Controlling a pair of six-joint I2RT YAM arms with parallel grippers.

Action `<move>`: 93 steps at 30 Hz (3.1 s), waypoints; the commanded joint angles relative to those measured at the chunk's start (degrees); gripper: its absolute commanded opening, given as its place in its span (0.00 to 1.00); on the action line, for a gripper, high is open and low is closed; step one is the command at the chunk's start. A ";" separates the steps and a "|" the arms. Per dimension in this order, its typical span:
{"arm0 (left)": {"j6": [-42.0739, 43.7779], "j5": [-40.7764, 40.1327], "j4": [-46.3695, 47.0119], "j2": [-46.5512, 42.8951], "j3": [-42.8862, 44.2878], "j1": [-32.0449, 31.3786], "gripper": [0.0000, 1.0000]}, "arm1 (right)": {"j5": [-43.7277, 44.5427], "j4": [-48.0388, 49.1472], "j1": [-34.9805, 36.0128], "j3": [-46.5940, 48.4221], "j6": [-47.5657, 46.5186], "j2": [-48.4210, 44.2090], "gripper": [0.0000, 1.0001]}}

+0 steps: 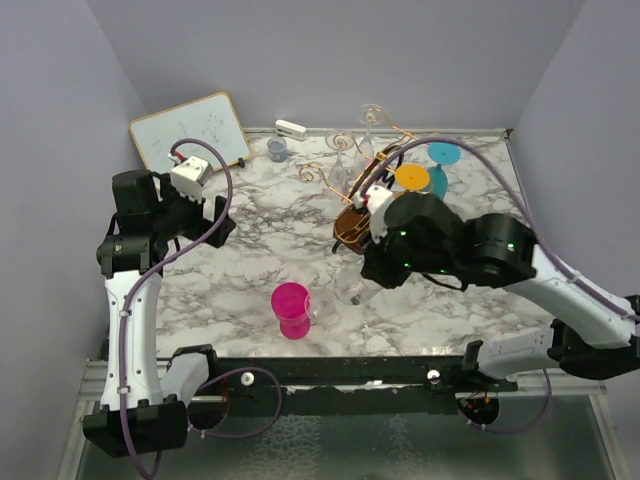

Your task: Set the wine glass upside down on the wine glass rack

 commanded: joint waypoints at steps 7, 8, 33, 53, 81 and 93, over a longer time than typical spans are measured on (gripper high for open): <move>-14.38 -5.96 4.73 2.98 6.83 2.87 0.99 | 7.70 13.15 0.28 15.16 -4.62 -4.62 0.01; -15.46 -6.33 2.95 5.33 9.69 3.86 0.99 | 10.52 16.05 0.29 14.41 -6.09 -4.84 0.01; -94.39 17.80 73.68 8.39 -0.86 1.13 0.98 | 14.25 154.64 -4.07 -22.53 -53.73 14.37 0.01; -103.26 14.19 101.03 23.82 8.04 -7.95 0.64 | 21.02 171.51 -7.39 -20.54 -20.98 28.57 0.01; -98.55 13.62 97.97 26.95 14.36 -14.09 0.22 | 25.85 165.30 -7.39 -18.12 1.69 32.08 0.01; -99.00 14.40 99.69 26.87 14.66 -14.33 0.00 | 24.79 160.79 -7.42 -16.89 8.39 32.62 0.01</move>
